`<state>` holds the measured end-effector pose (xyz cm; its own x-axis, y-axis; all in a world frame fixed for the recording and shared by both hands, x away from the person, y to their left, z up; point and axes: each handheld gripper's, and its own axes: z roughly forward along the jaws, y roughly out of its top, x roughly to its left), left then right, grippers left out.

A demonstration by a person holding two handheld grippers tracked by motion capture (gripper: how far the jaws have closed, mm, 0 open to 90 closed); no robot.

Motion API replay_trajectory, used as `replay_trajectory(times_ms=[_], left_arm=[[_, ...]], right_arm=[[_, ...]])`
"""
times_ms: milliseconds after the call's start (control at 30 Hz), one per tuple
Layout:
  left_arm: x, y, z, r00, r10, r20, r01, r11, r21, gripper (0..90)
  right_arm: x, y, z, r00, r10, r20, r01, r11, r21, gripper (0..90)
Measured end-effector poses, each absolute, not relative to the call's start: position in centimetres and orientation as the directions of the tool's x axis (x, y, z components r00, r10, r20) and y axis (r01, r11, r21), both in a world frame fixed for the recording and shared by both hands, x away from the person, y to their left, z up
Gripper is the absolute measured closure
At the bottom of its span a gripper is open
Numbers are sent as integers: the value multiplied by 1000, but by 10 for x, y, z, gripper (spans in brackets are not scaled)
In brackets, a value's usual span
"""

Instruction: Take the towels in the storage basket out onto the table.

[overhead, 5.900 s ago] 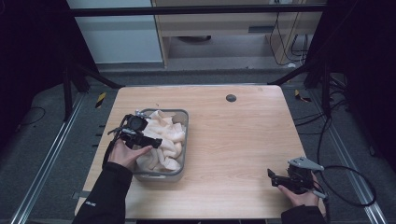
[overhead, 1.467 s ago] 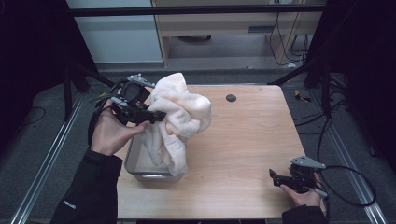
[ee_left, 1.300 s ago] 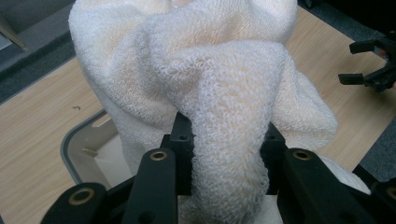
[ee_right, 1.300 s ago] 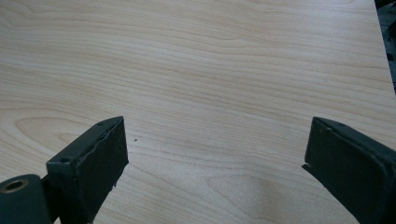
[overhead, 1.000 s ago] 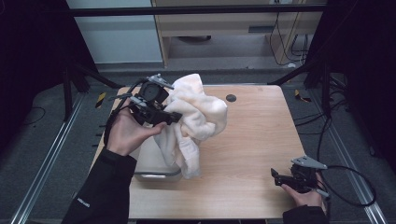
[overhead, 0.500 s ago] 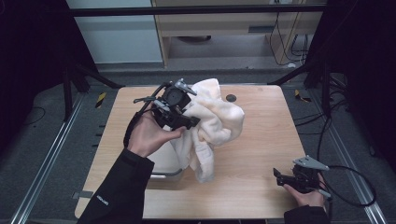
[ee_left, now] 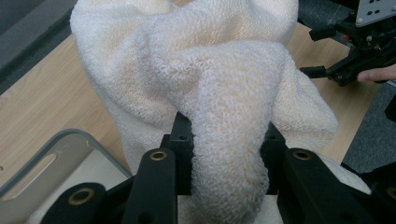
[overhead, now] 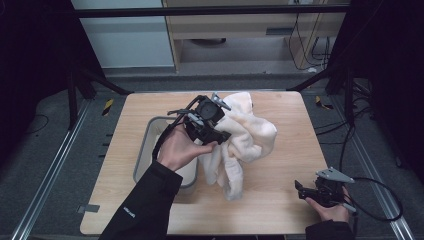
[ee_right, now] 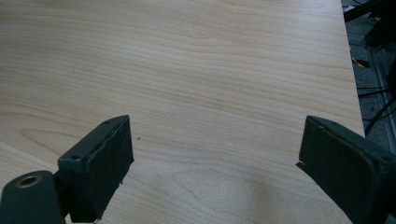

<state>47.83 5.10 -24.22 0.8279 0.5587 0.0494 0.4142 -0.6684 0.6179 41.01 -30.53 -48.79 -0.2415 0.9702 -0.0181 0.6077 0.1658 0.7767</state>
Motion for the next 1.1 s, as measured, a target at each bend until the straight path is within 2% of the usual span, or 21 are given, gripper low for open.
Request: replay_trajectory(times_ms=[1100], left_arm=[[504, 4, -321, 856, 516, 6, 422, -707, 568, 667]], right_arm=[[410, -308, -490, -247, 969, -25, 608, 175, 775, 98]])
